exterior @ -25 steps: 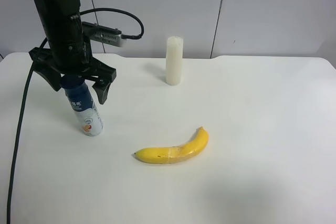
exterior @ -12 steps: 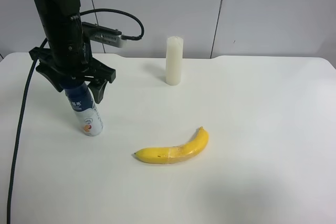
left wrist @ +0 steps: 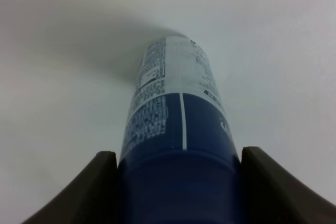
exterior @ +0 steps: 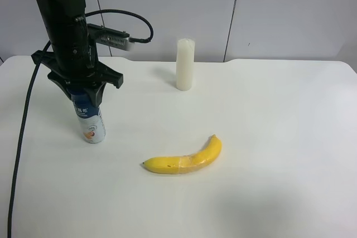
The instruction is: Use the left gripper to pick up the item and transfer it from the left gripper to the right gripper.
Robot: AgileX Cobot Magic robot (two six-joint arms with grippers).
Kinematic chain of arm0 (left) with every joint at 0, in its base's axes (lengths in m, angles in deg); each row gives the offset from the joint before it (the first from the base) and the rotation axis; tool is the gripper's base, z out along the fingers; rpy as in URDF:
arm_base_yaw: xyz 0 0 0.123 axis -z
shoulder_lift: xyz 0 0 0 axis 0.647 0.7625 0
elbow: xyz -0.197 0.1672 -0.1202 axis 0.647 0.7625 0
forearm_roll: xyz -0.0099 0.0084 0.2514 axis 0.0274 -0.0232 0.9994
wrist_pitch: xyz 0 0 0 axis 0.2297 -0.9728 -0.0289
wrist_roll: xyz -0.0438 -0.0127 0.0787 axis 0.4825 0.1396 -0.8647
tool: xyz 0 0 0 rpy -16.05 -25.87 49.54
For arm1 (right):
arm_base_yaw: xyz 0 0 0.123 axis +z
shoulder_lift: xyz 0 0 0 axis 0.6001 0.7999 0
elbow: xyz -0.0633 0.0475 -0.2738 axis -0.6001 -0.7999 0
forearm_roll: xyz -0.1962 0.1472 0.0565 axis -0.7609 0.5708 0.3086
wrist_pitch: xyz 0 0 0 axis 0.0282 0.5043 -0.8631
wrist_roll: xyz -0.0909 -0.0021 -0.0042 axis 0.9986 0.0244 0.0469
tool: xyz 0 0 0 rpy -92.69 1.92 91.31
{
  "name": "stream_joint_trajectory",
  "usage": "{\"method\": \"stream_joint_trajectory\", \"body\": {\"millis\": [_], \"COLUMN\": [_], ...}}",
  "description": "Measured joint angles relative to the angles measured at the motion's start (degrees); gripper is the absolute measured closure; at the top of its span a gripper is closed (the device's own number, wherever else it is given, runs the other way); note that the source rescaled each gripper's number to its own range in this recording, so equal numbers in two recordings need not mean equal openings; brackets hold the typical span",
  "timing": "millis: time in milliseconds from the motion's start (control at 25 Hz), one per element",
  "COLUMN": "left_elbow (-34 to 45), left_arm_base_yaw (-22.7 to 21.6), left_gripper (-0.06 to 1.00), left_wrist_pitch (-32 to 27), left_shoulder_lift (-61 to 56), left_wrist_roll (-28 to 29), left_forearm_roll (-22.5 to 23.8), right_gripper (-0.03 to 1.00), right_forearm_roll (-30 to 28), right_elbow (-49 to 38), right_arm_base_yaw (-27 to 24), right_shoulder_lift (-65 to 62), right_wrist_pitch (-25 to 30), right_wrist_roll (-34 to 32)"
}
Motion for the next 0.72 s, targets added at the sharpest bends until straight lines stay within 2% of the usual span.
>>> {"method": "stream_joint_trajectory", "body": {"millis": [240,480,720], "left_elbow": [-0.05,-2.01,-3.41], "left_arm_base_yaw": [0.0,0.0,0.0], "left_gripper": [0.94,0.94,0.94], "left_wrist_pitch": [-0.22,-3.42,-4.02], "left_shoulder_lift": [0.0,-1.7,-6.59], "left_wrist_roll": [0.0,-0.07,-0.07], "left_forearm_roll": [0.0,-0.28,-6.42], "right_gripper": [-0.03,-0.03,-0.03], "right_forearm_roll": [0.0,0.0,0.0], "right_elbow": [0.0,0.0,0.0], "right_arm_base_yaw": [0.0,0.0,0.0], "right_shoulder_lift": [0.0,0.0,0.0], "right_wrist_pitch": [0.0,0.0,0.0], "right_wrist_roll": [0.0,0.0,0.0]}}
